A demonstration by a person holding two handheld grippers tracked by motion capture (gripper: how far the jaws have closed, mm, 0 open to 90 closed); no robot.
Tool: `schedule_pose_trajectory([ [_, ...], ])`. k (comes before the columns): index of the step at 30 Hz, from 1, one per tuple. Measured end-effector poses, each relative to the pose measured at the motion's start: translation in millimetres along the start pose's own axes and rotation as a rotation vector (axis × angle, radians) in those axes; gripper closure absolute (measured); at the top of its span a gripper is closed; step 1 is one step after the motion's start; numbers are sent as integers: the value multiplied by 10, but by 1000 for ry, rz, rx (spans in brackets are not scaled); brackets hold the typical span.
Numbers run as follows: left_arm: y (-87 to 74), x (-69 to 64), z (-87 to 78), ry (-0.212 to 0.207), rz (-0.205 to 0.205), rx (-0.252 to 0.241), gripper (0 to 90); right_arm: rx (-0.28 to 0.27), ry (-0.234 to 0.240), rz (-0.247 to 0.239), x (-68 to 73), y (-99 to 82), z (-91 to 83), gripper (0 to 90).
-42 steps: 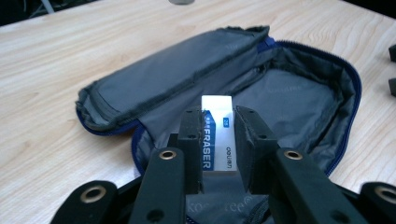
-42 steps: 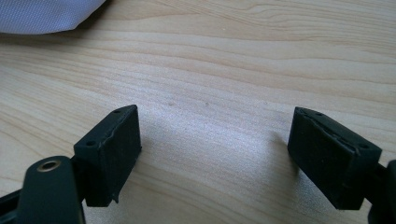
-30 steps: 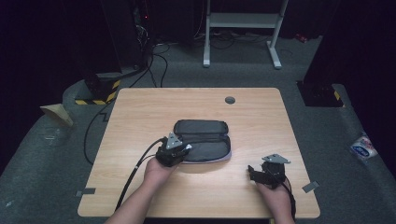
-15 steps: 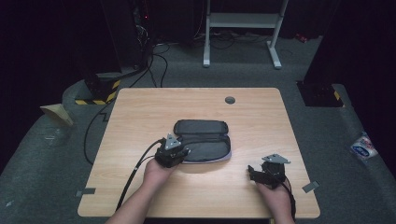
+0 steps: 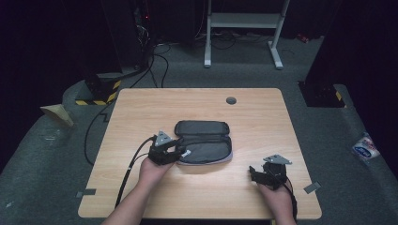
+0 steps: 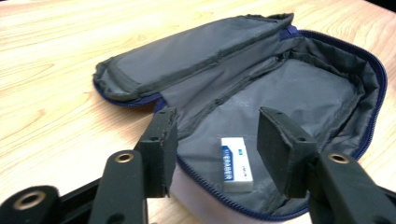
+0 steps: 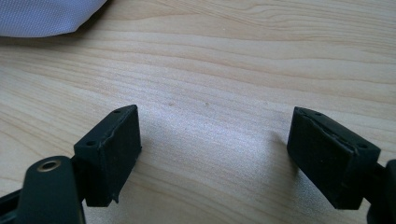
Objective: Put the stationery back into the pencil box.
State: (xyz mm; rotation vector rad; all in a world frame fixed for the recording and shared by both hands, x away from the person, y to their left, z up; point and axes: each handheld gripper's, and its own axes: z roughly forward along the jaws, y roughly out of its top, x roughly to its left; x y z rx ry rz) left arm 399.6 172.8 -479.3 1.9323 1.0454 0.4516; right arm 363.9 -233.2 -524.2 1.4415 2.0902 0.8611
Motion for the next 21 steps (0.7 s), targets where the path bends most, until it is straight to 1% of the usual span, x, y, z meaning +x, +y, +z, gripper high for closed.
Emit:
schedule_pose_trajectory([
  [5, -87, 161, -60, 12, -36, 2, 387, 0, 0, 0, 0, 0, 0, 172],
  [9, -207, 335, -119, 37, -66, 25, 318, 0, 0, 0, 0, 0, 0, 172],
  [15, -411, 600, -245, 99, -89, 65, 220, 1, -2, 0, 2, -1, -2, 174],
  [16, -457, 653, -274, 121, -91, 77, 197, 1, -2, 0, 2, -1, -2, 174],
  [18, -522, 725, -318, 146, -90, 93, 153, 1, -2, 0, 2, -1, -2, 174],
  [20, -605, 798, -376, 174, -91, 117, 138, 1, -2, 0, 2, -1, -2, 174],
  [21, -634, 822, -398, 177, -90, 125, 121, 1, -2, 0, 2, -1, -2, 174],
])
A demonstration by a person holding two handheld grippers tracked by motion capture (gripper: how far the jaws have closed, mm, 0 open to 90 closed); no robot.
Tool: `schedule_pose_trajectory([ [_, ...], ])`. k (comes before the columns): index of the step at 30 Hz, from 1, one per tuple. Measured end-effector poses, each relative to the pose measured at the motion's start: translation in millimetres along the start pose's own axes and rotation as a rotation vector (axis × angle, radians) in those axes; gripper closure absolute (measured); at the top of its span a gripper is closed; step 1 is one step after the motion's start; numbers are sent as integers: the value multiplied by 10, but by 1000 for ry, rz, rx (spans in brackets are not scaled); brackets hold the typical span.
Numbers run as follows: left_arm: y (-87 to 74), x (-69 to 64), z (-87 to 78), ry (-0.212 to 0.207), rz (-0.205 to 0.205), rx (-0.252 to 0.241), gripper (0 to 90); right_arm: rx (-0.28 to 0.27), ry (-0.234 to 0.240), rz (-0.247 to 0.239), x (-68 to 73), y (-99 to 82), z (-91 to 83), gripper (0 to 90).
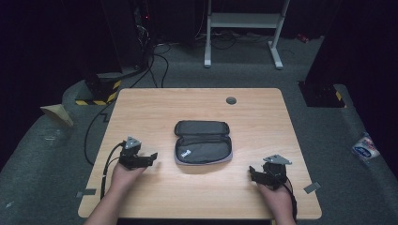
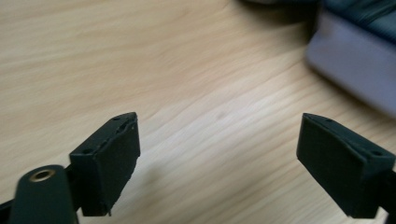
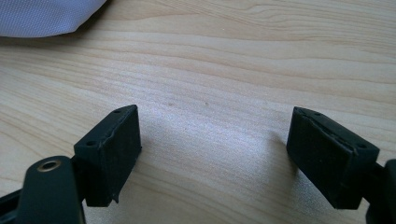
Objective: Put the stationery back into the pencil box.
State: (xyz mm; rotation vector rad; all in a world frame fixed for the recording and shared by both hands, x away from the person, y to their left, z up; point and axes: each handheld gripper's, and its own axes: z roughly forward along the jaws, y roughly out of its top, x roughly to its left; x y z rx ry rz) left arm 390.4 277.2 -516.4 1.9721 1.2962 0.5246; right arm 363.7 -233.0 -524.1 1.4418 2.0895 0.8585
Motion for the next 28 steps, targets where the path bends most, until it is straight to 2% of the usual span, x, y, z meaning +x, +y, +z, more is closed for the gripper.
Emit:
schedule_pose_trajectory([
  [6, -234, 229, -127, 28, -18, 54, 49, 1, 0, 2, 3, 0, -1, 175],
  [9, -309, 261, -197, 36, 16, 89, 7, 0, 0, 3, 2, 0, -1, 175],
  [10, -340, 260, -224, 41, 30, 87, 0, 0, 0, 3, 3, -1, -1, 176],
  [15, -468, 257, -337, 51, 25, 58, 19, 0, -1, 6, 10, -5, -7, 186],
  [16, -493, 231, -355, 67, 30, 38, 32, 0, -1, 7, 11, -5, -7, 186],
  [20, -490, 200, -352, 50, 24, 28, 81, 0, -1, 7, 11, -5, -7, 187],
  [28, -488, 201, -348, 52, 21, 26, 81, -1, -1, 8, 11, -5, -7, 190],
])
